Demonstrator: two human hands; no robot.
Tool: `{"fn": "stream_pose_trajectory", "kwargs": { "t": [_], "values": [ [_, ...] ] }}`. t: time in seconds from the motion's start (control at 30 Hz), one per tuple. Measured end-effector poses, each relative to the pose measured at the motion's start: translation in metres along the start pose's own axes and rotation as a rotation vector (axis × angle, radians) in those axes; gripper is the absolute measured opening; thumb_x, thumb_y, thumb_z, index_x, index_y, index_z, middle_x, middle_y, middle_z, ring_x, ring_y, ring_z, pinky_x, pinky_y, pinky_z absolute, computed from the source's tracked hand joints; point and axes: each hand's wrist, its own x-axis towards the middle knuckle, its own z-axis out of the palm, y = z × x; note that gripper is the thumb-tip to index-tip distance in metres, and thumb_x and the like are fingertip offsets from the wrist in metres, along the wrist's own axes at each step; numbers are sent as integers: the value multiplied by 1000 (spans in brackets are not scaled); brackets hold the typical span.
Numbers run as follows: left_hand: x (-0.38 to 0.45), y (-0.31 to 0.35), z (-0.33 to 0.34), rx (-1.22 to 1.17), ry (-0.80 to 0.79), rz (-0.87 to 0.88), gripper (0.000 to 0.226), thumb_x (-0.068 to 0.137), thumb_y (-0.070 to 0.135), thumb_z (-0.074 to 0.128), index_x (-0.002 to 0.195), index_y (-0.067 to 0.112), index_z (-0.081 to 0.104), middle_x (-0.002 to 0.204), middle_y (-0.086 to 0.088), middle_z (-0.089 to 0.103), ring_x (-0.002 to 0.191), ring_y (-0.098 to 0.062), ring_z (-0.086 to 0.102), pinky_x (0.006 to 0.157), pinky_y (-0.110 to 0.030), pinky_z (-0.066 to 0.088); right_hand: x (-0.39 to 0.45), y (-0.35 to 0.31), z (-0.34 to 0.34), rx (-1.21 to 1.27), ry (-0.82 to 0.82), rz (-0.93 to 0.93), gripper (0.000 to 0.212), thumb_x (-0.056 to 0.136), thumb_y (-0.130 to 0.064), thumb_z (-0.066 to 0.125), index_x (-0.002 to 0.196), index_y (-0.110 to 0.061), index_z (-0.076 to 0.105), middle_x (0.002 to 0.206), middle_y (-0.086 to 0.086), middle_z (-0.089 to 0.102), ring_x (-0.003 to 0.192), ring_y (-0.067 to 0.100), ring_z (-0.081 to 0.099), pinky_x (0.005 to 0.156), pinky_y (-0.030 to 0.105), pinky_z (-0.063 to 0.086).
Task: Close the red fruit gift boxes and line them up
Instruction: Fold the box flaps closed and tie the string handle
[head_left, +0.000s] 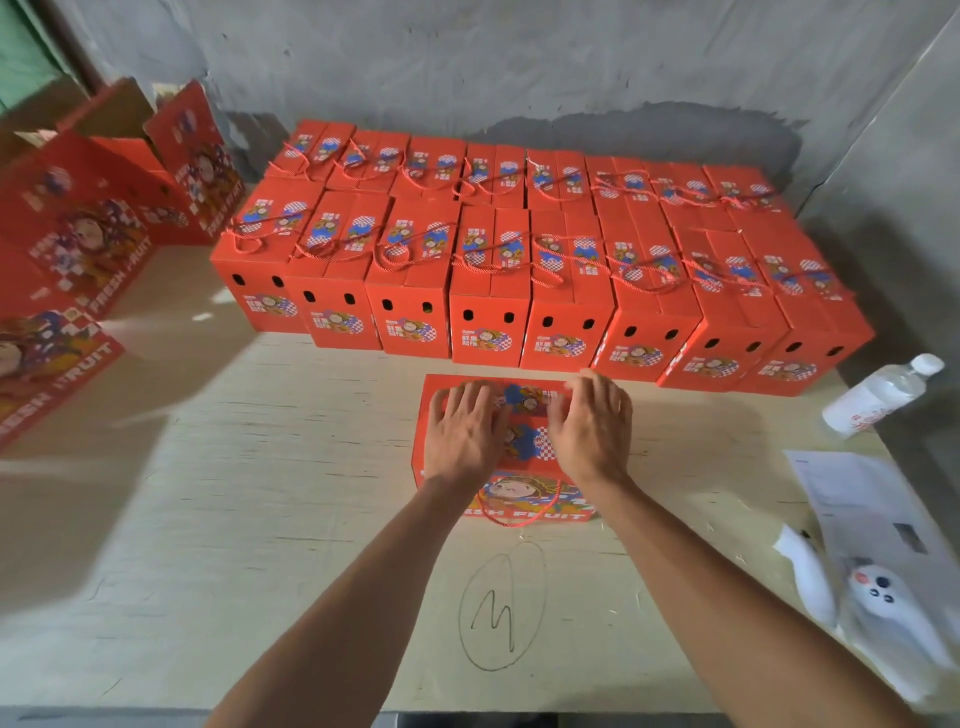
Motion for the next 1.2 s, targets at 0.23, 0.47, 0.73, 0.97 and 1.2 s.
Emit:
{"fn": "stream_pose_trajectory", "kwargs": {
  "t": [0.23, 0.47, 0.73, 0.97, 1.2],
  "values": [
    [-2, -12, -15, -65, -239, -493, 124, 70, 101, 33, 156, 13, 21, 164, -10, 27, 153, -32, 23, 124, -57, 12, 1, 3, -10, 71, -306, 393, 83, 102, -66, 29, 159, -6, 18, 155, 22, 40, 119, 41, 60, 81, 46, 53],
    [-11, -40, -18, -625, -273, -751, 101, 54, 96, 63, 120, 20, 68, 96, 5, 76, 82, -14, 74, 77, -37, 64, 6, 24, -8, 153, -379, 532, 65, 106, -60, 17, 118, -7, 52, 104, 17, 68, 83, 34, 63, 74, 38, 48],
    [-6, -46, -13, -693, -237, -778, 74, 71, 78, 71, 118, 21, 68, 84, 14, 69, 74, -3, 69, 57, -15, 55, 4, 23, -3, 86, -250, 470, 58, 111, -46, 18, 109, -3, 58, 100, 21, 70, 91, 41, 68, 69, 38, 44],
    [-6, -53, -13, -638, -197, -732, 58, 69, 85, 59, 87, 30, 67, 73, 20, 67, 61, 6, 64, 43, -8, 42, 7, 30, 1, 283, -337, 441, 50, 112, -41, 17, 161, -32, 19, 142, 9, 59, 110, 35, 67, 65, 31, 44],
    [23, -77, -13, -653, -217, -615, 57, 69, 78, 72, 89, 24, 74, 82, 9, 76, 75, -13, 75, 63, -31, 62, -5, 37, -5, 598, -384, 413, 75, 93, -68, 57, 154, -39, 26, 156, 2, 43, 132, 24, 52, 85, 34, 43]
  ]
}}
